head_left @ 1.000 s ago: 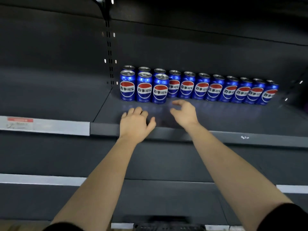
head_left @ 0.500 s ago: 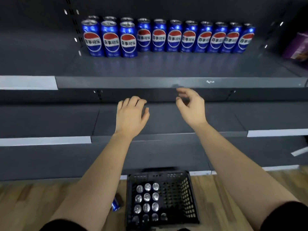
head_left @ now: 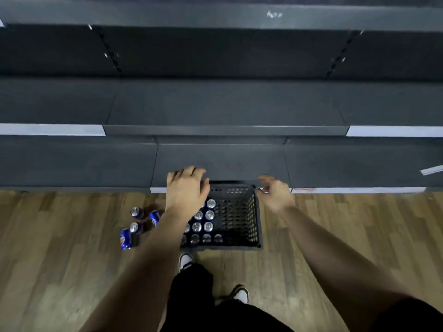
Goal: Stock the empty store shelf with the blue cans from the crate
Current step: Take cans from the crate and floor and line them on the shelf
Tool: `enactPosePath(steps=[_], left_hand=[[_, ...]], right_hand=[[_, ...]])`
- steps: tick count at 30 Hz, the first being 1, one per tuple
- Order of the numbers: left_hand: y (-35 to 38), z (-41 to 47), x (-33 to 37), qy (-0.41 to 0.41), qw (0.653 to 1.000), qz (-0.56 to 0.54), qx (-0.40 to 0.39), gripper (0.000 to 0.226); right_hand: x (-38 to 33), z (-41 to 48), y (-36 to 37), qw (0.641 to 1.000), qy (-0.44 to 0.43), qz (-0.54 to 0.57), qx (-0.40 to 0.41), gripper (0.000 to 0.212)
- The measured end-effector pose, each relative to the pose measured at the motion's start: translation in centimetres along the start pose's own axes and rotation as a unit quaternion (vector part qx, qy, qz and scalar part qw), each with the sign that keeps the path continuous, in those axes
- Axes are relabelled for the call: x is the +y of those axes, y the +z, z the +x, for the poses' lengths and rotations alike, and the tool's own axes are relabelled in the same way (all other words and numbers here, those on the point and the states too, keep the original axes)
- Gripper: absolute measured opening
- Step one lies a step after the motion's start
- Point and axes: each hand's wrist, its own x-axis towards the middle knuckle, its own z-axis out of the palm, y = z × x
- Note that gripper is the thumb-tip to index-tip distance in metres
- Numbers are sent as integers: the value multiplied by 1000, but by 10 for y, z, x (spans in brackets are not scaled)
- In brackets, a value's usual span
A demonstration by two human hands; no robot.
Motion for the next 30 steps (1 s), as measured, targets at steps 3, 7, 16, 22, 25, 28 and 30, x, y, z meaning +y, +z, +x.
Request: enactPosePath(steps=[3,7,16,22,25,28,30], left_hand=[[28,-15,-1,-23,999,6,-36,35],[67,-21,-11,-31,995,9,-92,45],[190,-13,-48,-32,990,15,-134,49],[310,-19,-83,-35,992,20,-122,47],[369,-25,-99,-32,990,19,-136,50],[422,-32,-117,-29,989,30,-141,45],[453,-35,-128,-34,989,31,-141,42]], right_hand=[[27,0,27,999,18,14,-30,41],[53,11,60,996,35,0,-77,41],[113,74,155,988,58,-7,-143,44],[183,117,248,979,61,-5,-193,51],[219,136,297,972,62,-14,-224,53],[250,156,346,961,54,-46,-268,54],[268,168,375,954,54,-61,-289,55]])
